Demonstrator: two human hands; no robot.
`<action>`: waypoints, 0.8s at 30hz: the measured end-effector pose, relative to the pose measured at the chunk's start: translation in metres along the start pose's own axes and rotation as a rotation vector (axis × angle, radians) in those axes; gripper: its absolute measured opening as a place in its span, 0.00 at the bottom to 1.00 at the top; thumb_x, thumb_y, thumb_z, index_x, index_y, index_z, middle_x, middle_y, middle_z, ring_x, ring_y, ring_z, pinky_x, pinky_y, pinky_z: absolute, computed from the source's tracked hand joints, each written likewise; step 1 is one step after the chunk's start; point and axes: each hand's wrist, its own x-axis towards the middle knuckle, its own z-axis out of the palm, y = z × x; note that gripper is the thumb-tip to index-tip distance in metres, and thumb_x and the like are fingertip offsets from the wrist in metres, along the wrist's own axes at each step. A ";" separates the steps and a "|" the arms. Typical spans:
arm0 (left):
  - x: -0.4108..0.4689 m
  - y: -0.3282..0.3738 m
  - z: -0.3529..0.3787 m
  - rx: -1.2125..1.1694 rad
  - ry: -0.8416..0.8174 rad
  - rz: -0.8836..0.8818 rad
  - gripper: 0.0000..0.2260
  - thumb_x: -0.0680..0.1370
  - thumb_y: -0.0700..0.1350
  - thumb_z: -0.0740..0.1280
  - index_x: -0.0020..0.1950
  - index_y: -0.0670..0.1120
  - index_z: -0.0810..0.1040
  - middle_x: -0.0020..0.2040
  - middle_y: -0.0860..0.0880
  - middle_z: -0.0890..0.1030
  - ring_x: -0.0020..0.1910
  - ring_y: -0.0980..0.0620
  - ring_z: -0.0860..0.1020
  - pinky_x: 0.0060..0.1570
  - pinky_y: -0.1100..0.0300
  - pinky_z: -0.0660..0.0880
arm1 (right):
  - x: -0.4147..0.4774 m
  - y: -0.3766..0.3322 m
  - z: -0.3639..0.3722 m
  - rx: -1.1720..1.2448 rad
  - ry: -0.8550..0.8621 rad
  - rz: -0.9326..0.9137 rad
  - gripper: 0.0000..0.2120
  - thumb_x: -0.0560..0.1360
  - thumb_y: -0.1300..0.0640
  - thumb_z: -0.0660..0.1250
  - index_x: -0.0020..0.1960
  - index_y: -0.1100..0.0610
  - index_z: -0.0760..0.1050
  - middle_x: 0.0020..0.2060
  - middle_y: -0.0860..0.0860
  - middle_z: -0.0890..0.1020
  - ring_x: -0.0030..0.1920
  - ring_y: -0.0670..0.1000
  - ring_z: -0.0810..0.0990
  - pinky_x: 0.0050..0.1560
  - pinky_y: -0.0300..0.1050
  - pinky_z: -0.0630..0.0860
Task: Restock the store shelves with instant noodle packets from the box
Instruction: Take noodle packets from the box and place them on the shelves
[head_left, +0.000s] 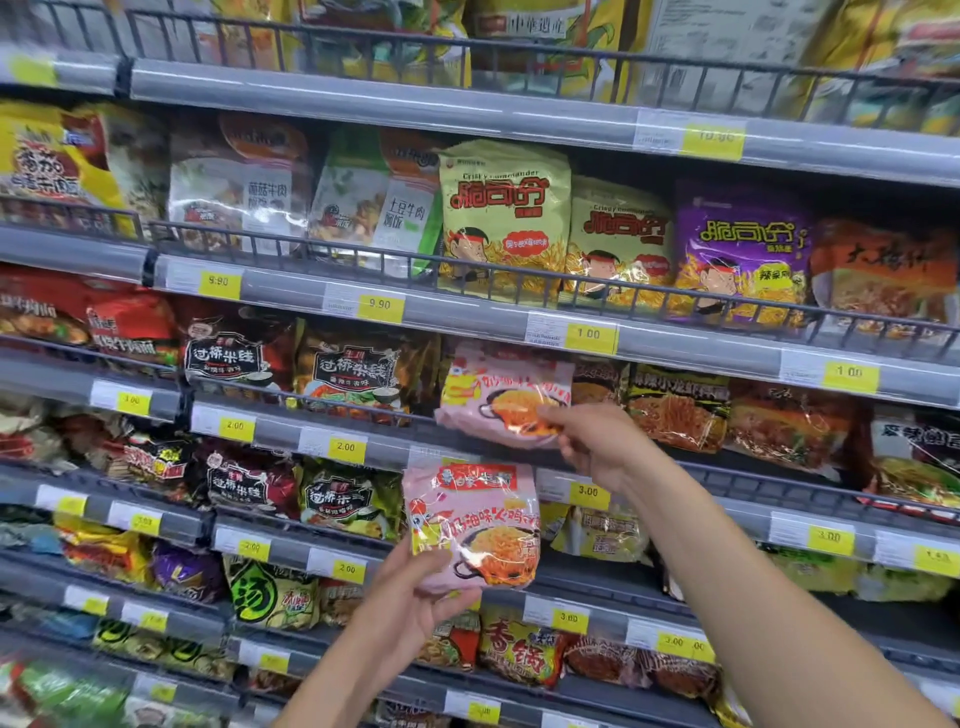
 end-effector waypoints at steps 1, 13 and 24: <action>-0.002 0.000 -0.001 0.002 -0.005 -0.007 0.44 0.71 0.32 0.70 0.81 0.53 0.53 0.71 0.32 0.69 0.50 0.33 0.83 0.45 0.43 0.84 | 0.008 -0.006 0.005 0.000 0.029 -0.007 0.14 0.74 0.60 0.74 0.53 0.69 0.79 0.35 0.57 0.81 0.25 0.45 0.73 0.21 0.33 0.72; -0.012 -0.001 -0.023 0.039 -0.041 -0.009 0.31 0.72 0.31 0.70 0.73 0.47 0.69 0.62 0.32 0.79 0.54 0.30 0.81 0.44 0.44 0.84 | 0.070 -0.007 0.049 -0.457 0.125 -0.022 0.15 0.75 0.52 0.74 0.49 0.65 0.81 0.38 0.55 0.85 0.32 0.49 0.82 0.44 0.43 0.84; -0.014 0.016 -0.008 0.019 -0.064 0.080 0.27 0.74 0.32 0.69 0.72 0.45 0.69 0.61 0.35 0.81 0.52 0.35 0.83 0.45 0.45 0.84 | 0.043 -0.009 0.042 -1.152 0.271 -0.181 0.30 0.73 0.28 0.60 0.34 0.56 0.72 0.32 0.50 0.77 0.35 0.54 0.79 0.37 0.45 0.72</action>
